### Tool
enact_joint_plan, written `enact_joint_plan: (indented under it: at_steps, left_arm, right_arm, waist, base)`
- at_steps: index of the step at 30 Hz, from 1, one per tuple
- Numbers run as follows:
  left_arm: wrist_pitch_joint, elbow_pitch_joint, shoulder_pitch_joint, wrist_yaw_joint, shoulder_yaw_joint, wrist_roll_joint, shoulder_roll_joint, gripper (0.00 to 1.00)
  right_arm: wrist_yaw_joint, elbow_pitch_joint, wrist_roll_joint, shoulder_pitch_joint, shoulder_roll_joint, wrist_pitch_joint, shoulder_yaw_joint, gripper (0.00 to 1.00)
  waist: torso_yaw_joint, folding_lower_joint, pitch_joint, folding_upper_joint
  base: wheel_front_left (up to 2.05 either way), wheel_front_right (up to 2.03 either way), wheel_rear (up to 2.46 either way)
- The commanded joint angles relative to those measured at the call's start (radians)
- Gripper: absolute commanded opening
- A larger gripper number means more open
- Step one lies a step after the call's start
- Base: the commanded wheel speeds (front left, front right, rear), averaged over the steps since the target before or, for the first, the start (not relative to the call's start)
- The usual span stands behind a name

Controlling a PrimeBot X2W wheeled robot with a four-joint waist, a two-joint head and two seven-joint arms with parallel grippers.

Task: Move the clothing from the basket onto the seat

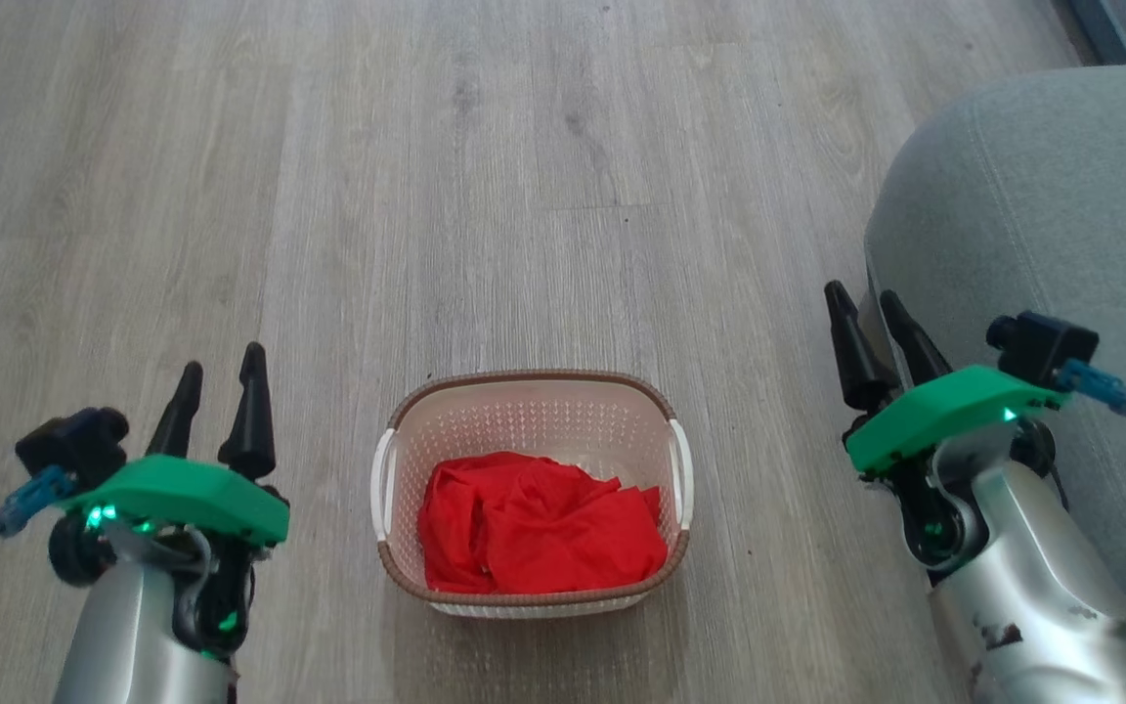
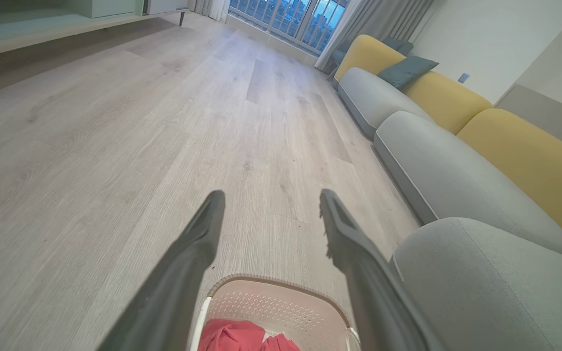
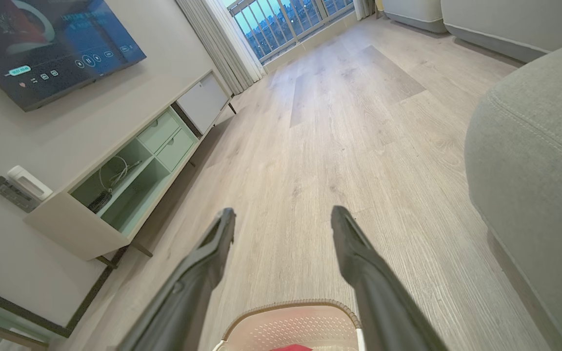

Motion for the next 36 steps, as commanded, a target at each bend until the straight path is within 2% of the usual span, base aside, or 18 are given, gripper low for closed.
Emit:
enact_joint_plan:
  at_steps: [1, 36]
  left_arm:
    - [-0.014, -0.027, -0.068, -0.006, 0.027, 0.036, 0.019, 1.0]
    - [-0.112, 0.022, -0.179, -0.009, 0.082, 0.441, 0.004, 1.0]
  right_arm:
    - [0.0, -0.024, -0.033, -0.071, -0.013, -0.02, 0.019, 1.0]
    - [0.0, 0.075, -0.437, -0.213, -0.028, -0.119, 0.018, 1.0]
  waist:
    - [0.0, -0.0001, 0.001, 0.0]
    - [-0.009, -0.0001, 0.023, 0.0]
  base:
    - [0.0, 0.0, 0.0]
    - [0.0, 0.0, 0.0]
